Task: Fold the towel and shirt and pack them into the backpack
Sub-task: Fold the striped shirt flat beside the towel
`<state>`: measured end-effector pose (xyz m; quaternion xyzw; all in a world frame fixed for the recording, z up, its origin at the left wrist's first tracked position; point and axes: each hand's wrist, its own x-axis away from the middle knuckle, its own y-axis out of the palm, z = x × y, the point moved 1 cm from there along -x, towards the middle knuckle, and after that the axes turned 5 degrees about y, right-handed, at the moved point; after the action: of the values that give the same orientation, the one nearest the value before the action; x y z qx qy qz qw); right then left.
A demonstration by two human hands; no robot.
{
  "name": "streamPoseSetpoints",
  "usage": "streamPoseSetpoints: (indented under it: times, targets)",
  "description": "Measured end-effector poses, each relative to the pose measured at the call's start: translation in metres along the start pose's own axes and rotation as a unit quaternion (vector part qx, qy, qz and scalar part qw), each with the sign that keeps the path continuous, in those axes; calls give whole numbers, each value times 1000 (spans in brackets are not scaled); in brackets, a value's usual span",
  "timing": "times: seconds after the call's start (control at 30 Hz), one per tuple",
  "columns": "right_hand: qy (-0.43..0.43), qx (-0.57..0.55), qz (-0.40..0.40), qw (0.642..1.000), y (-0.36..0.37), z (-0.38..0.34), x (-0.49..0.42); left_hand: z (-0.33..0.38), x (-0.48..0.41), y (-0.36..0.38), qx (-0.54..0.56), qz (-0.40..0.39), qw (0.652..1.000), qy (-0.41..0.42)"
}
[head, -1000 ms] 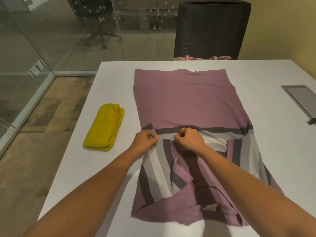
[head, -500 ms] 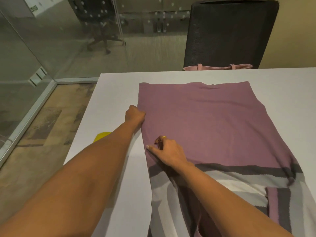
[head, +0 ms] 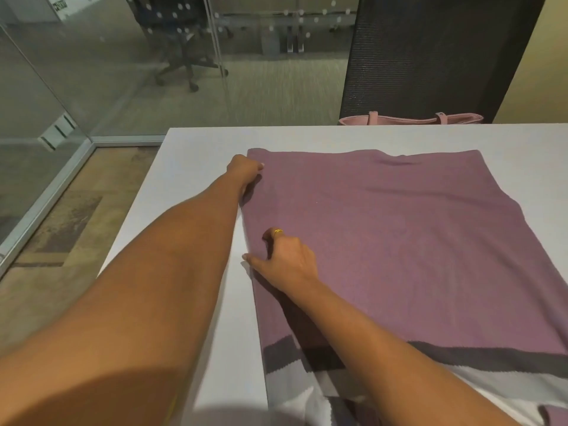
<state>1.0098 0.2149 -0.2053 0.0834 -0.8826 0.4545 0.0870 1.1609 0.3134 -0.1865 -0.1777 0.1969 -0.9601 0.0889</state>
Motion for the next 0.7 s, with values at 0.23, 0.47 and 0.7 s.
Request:
streamPoseSetpoints:
  times: [0.23,0.47,0.7]
  targets:
    - [-1,-37,-1,999,10,-11,-15,1,-11,4,4,-16,1000,2]
    - [16,-180,10,983,4,-2,-15,9,-8,10,-3,3,999,45]
    - [77,-312,103,941,-23,39,-9,59,8,52,-91,-46,988,118]
